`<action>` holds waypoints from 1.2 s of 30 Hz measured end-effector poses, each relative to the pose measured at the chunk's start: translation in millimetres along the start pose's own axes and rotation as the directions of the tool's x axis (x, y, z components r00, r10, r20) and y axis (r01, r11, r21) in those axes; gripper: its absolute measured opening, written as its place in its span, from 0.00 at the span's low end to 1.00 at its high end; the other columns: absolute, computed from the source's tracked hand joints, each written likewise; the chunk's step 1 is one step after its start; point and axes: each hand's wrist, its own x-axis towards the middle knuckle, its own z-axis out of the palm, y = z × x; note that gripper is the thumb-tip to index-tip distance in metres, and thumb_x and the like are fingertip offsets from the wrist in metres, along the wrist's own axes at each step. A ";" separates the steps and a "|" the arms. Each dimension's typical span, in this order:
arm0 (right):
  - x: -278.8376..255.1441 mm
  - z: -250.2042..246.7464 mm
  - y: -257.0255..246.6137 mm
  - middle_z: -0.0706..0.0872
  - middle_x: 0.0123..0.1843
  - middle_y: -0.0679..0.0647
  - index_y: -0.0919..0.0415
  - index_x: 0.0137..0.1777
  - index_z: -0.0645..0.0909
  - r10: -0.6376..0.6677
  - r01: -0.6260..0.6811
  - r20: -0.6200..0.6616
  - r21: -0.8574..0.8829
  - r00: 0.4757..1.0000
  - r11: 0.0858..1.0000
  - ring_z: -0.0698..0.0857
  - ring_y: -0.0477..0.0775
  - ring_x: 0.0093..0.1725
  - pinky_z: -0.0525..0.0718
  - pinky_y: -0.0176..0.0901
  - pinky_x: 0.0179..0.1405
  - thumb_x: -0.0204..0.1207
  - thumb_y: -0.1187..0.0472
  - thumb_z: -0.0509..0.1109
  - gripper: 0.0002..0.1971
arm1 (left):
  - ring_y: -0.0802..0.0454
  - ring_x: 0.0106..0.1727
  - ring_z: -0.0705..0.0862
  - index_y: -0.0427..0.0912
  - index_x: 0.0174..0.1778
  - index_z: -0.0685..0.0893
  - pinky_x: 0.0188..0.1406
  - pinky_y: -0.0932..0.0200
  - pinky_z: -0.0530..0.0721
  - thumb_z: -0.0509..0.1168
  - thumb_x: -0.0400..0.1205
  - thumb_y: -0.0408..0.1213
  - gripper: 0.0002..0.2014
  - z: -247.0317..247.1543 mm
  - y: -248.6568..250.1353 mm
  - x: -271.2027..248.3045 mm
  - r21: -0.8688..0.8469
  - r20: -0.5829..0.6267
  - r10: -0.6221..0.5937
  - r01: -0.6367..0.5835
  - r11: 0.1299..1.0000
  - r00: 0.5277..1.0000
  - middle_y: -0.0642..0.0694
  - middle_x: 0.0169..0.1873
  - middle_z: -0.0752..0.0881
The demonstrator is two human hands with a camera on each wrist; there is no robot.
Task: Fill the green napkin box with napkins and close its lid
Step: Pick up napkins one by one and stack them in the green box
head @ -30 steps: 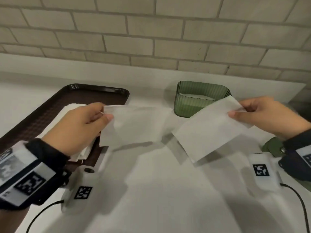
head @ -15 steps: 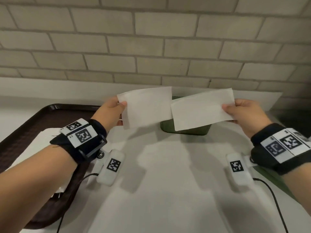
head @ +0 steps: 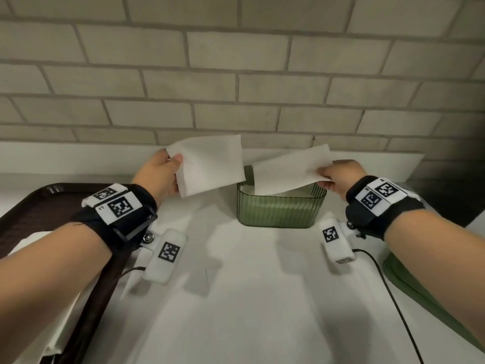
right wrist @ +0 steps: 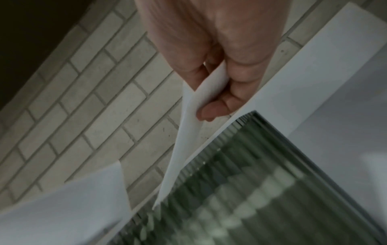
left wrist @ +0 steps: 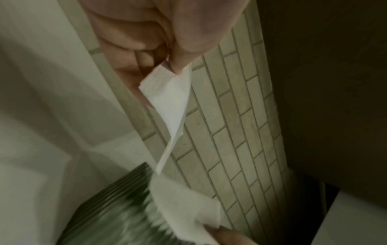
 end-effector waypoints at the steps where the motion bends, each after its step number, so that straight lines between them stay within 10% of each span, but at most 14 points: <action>1: 0.2 5.0 -1.2 0.81 0.41 0.56 0.73 0.56 0.80 0.025 -0.025 0.015 -0.028 1.000 0.999 0.86 0.61 0.54 0.87 0.40 0.42 0.78 0.74 0.65 0.09 | 0.57 0.38 0.85 0.36 0.71 0.71 0.43 0.53 0.83 0.51 0.88 0.34 0.16 0.2 5.0 2.3 -0.003 -0.004 0.029 -0.029 1.000 1.000 0.42 0.43 0.82; 4: 2.5 20.2 -0.5 0.85 0.52 0.70 0.67 0.36 0.78 0.031 -0.028 0.018 -0.115 0.999 0.993 0.84 0.67 0.53 0.85 0.58 0.55 0.76 0.75 0.66 0.08 | 0.64 0.25 0.80 0.35 0.70 0.71 0.41 0.55 0.82 0.52 0.88 0.34 0.15 -0.9 21.5 8.5 0.013 -0.015 0.098 -0.098 0.995 0.995 0.48 0.34 0.76; 11: 10.4 37.1 5.1 0.85 0.56 0.66 0.76 0.60 0.79 0.042 -0.011 0.075 -0.373 0.996 0.928 0.85 0.63 0.51 0.86 0.52 0.55 0.76 0.73 0.67 0.13 | 0.51 0.49 0.85 0.44 0.62 0.73 0.49 0.51 0.84 0.53 0.88 0.35 0.09 -3.1 47.0 18.7 -0.026 0.030 0.157 -0.157 0.987 0.987 0.50 0.49 0.83; 16: 0.0 39.4 -5.0 0.77 0.44 0.55 0.65 0.47 0.75 -0.034 0.147 0.145 -0.914 0.989 0.378 0.78 0.54 0.43 0.78 0.39 0.37 0.75 0.62 0.70 0.08 | 0.53 0.45 0.84 0.44 0.61 0.73 0.47 0.52 0.84 0.53 0.88 0.34 0.08 15.1 45.8 20.1 -0.042 0.093 0.127 -0.123 0.991 0.988 0.49 0.47 0.82; 21: -0.1 28.5 -11.7 0.76 0.37 0.54 0.66 0.38 0.75 -0.095 0.190 0.176 -0.966 0.980 0.174 0.75 0.51 0.34 0.69 0.34 0.23 0.75 0.67 0.66 0.06 | 0.54 0.41 0.82 0.39 0.71 0.72 0.38 0.58 0.82 0.53 0.88 0.35 0.15 44.7 36.3 20.4 0.077 0.200 0.015 -0.031 0.997 0.980 0.49 0.44 0.82; 25: -1.0 5.0 -13.8 0.84 0.61 0.60 0.68 0.63 0.82 -0.194 0.258 0.219 -0.945 0.956 0.201 0.83 0.59 0.60 0.82 0.43 0.58 0.76 0.67 0.64 0.16 | 0.53 0.40 0.81 0.36 0.71 0.71 0.39 0.57 0.82 0.52 0.88 0.34 0.16 75.0 32.5 19.3 0.106 0.264 -0.058 0.031 0.994 0.963 0.48 0.42 0.81; 36: -12.9 -45.1 2.9 0.80 0.68 0.58 0.61 0.64 0.82 -0.239 0.246 0.166 -0.900 0.957 0.360 0.79 0.58 0.67 0.75 0.40 0.66 0.78 0.68 0.64 0.16 | 0.45 0.52 0.83 0.39 0.72 0.71 0.48 0.51 0.82 0.55 0.87 0.36 0.16 120.4 32.8 33.6 0.021 0.360 -0.218 0.226 0.974 0.907 0.41 0.54 0.83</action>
